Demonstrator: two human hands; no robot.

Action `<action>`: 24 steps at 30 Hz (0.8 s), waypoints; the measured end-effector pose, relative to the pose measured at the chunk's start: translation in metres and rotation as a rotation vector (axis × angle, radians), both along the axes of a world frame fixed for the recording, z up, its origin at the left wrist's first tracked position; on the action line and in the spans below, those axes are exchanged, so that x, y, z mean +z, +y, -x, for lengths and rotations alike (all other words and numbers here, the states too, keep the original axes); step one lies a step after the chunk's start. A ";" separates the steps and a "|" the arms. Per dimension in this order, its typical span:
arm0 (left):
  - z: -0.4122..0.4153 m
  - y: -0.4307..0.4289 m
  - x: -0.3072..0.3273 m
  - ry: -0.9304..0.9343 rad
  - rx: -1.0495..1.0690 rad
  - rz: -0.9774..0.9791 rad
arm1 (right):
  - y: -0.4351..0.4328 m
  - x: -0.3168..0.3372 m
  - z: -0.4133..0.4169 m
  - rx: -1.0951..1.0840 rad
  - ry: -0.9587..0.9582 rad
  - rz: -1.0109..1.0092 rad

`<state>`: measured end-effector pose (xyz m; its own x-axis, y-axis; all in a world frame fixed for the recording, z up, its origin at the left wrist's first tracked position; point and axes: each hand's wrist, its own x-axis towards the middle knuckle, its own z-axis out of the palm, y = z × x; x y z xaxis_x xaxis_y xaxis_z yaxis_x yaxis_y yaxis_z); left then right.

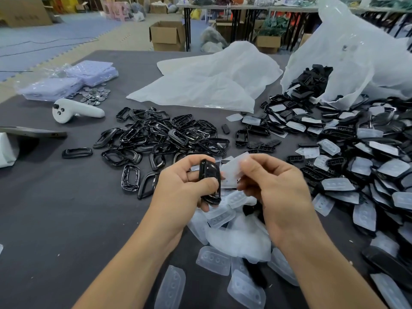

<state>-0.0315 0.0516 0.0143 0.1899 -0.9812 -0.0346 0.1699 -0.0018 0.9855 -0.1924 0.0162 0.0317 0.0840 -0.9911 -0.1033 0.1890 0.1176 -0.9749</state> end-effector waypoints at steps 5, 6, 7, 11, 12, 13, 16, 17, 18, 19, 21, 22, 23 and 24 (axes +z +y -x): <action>0.001 -0.001 -0.003 -0.088 0.031 -0.012 | -0.003 0.008 0.010 0.077 0.014 0.057; 0.001 -0.001 -0.003 -0.087 0.026 -0.008 | -0.001 0.008 0.009 0.126 0.023 0.064; 0.002 -0.001 -0.004 -0.081 0.014 -0.006 | 0.000 0.007 0.007 0.174 0.028 0.066; 0.005 0.000 -0.004 -0.077 -0.034 -0.006 | 0.006 0.001 -0.002 0.198 0.106 0.096; 0.005 0.001 -0.004 -0.077 -0.042 -0.007 | 0.007 0.000 -0.004 0.174 0.144 0.122; 0.005 0.001 -0.003 -0.074 -0.051 -0.008 | 0.007 -0.001 -0.004 0.149 0.188 0.157; 0.005 0.002 0.000 -0.031 -0.083 -0.028 | 0.008 -0.004 -0.004 0.070 0.339 0.266; 0.005 0.002 0.000 -0.007 -0.099 -0.036 | 0.008 -0.004 -0.003 0.047 0.381 0.297; 0.005 0.002 0.001 0.014 -0.117 -0.041 | 0.009 -0.004 -0.003 0.025 0.410 0.320; 0.005 0.002 0.001 0.027 -0.137 -0.044 | 0.009 -0.005 -0.003 0.006 0.427 0.337; 0.004 0.003 0.001 0.035 -0.172 -0.045 | 0.010 -0.005 -0.004 -0.017 0.462 0.362; 0.003 0.003 0.002 0.036 -0.184 -0.047 | 0.010 -0.006 -0.004 -0.022 0.481 0.372; 0.002 0.003 0.002 0.038 -0.192 -0.047 | 0.011 -0.006 -0.004 -0.026 0.498 0.381; 0.002 0.003 0.003 0.041 -0.198 -0.048 | 0.011 -0.007 -0.004 -0.029 0.513 0.390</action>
